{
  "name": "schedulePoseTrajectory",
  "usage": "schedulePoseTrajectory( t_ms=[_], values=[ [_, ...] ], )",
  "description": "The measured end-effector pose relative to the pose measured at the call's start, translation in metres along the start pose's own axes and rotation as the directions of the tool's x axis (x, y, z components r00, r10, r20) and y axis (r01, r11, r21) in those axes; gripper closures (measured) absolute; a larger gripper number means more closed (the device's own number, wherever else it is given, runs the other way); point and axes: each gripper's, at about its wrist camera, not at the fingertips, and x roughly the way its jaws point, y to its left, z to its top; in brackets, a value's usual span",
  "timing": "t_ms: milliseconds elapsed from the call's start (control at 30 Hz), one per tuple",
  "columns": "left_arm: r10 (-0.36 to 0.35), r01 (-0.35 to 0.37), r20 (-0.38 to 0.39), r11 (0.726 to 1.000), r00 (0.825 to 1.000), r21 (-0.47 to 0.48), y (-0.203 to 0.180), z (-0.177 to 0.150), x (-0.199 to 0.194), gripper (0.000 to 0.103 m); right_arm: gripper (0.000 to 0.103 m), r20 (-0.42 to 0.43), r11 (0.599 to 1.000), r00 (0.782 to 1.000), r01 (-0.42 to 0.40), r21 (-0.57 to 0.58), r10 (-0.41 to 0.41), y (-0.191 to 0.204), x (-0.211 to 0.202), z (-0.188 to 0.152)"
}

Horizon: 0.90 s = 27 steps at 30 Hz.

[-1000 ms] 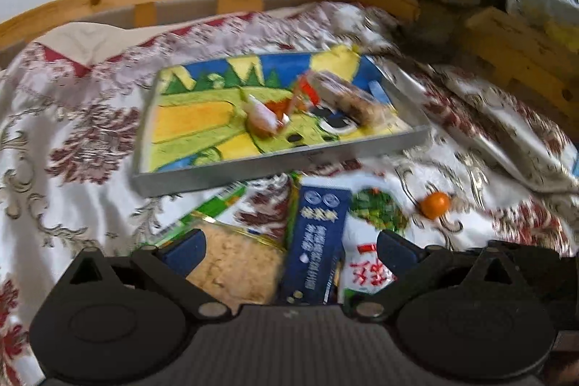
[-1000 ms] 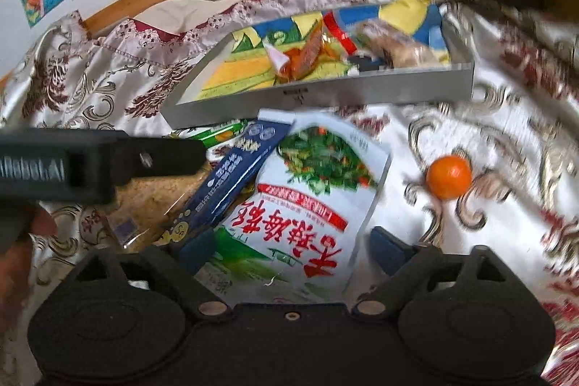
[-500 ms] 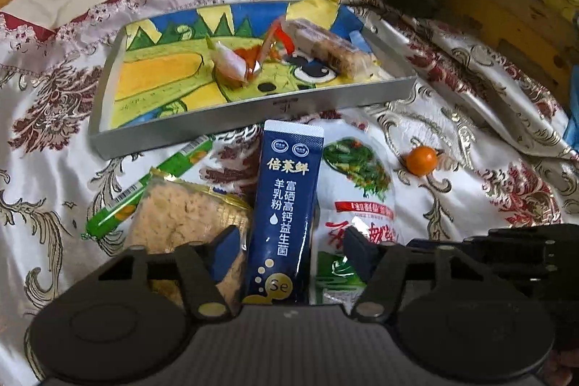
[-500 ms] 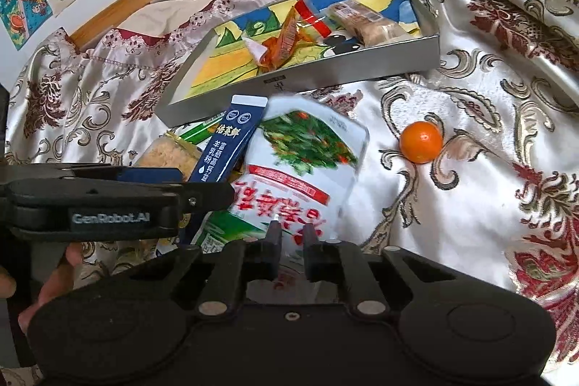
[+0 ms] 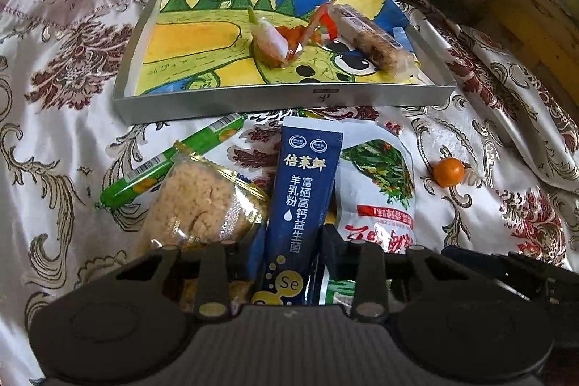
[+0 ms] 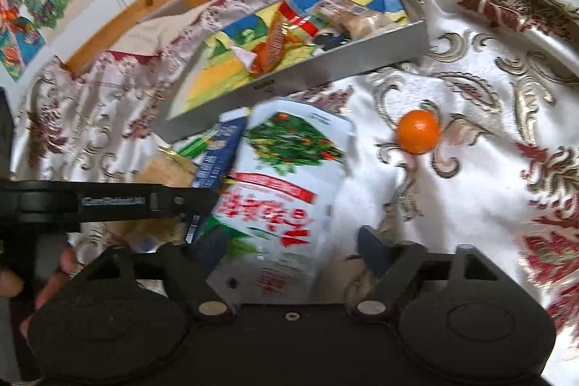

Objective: Organize snacks
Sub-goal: 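Grasp the blue milk-powder stick with the left gripper while the right grasps the white seaweed bag, then lift both items and carry them over the dinosaur tray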

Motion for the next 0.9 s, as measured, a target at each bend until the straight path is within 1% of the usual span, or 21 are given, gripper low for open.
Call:
schedulePoseTrajectory(
  t_ms=[67, 233, 300, 367, 433, 500, 567, 600, 700, 800, 900],
  values=[
    [-0.006, 0.006, 0.000, 1.000, 1.000, -0.003, 0.001, 0.000, 0.002, 0.062, 0.018, 0.000, 0.999, 1.000, -0.010, -0.033, 0.010, 0.007, 0.005, 0.000],
    [-0.007, 0.007, 0.002, 0.999, 1.000, -0.033, 0.001, 0.000, 0.002, 0.062, 0.017, 0.022, 0.994, 1.000, 0.012, -0.110, -0.010, 0.021, 0.020, 0.001],
    [-0.002, 0.002, 0.003, 0.999, 1.000, -0.037, 0.000, 0.000, 0.001, 0.062, 0.015, 0.020, 0.993, 1.000, 0.025, -0.117, -0.023, 0.022, 0.027, 0.001],
    [0.002, -0.002, 0.001, 1.000, 1.000, -0.030, -0.001, 0.000, 0.001, 0.064, 0.016, 0.009, 0.994, 1.000, 0.027, -0.105, -0.026, 0.019, 0.031, 0.000],
    [0.009, -0.009, -0.001, 1.000, 1.000, -0.006, -0.004, -0.001, 0.001, 0.067, 0.024, -0.006, 0.994, 1.000, 0.021, -0.108, -0.022, 0.020, 0.031, 0.000],
    [0.018, -0.018, 0.003, 1.000, 1.000, 0.017, -0.007, -0.004, 0.001, 0.069, 0.039, -0.005, 0.993, 1.000, 0.011, -0.118, -0.012, 0.023, 0.028, -0.001],
    [0.028, -0.028, 0.007, 0.999, 1.000, 0.023, -0.009, -0.005, 0.000, 0.070, 0.043, 0.000, 0.991, 1.000, 0.018, -0.136, -0.018, 0.026, 0.026, -0.004],
    [0.032, -0.032, 0.005, 0.999, 0.999, 0.016, -0.010, -0.006, -0.001, 0.071, 0.049, 0.003, 0.991, 1.000, 0.010, -0.132, -0.009, 0.026, 0.025, -0.005],
    [0.035, -0.034, 0.005, 0.999, 0.999, -0.013, -0.008, -0.008, -0.007, 0.071, 0.055, 0.001, 0.996, 1.000, -0.006, -0.091, 0.006, 0.022, 0.016, -0.005],
    [0.037, -0.037, 0.003, 0.998, 0.999, -0.045, -0.006, -0.013, -0.013, 0.071, 0.059, 0.004, 0.998, 1.000, 0.002, -0.055, -0.001, 0.016, 0.005, -0.006],
    [0.028, -0.030, -0.025, 0.996, 0.999, -0.089, -0.005, -0.021, -0.018, 0.071, 0.061, 0.008, 0.999, 1.000, 0.012, -0.038, -0.012, 0.011, -0.005, -0.008]
  ],
)
